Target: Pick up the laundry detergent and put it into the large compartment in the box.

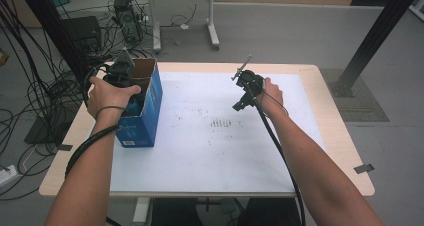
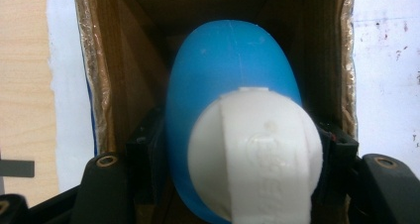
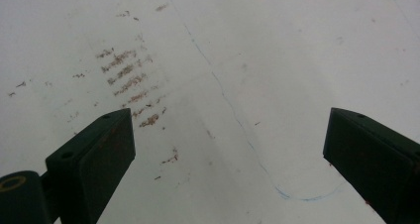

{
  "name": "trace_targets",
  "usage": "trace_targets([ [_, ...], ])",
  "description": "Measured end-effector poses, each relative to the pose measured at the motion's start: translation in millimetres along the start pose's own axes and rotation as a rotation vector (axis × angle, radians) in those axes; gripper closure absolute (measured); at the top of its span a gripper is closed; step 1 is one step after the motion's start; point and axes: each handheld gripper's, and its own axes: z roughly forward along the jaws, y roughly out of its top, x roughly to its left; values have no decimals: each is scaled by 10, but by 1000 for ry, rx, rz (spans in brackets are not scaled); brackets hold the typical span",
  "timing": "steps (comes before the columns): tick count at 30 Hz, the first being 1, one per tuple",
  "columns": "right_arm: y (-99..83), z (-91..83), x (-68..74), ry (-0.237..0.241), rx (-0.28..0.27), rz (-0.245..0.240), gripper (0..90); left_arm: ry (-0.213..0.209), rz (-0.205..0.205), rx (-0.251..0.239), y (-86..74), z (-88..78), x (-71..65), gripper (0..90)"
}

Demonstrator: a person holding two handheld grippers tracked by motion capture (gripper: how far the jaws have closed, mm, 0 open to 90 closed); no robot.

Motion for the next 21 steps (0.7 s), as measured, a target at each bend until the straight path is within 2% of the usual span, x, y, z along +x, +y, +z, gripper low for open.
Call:
trace_targets([
  [5, -12, -4, -11, 0, 1, 6, 53, 5, -8, 2, 0, 2, 8, 331],
  [13, -11, 0, -9, 0, 3, 6, 53, 10, -15, -1, -6, -11, 15, 314],
  [21, -4, 1, -5, 2, -3, 3, 53, 20, -9, -17, 17, -153, -8, 306],
])
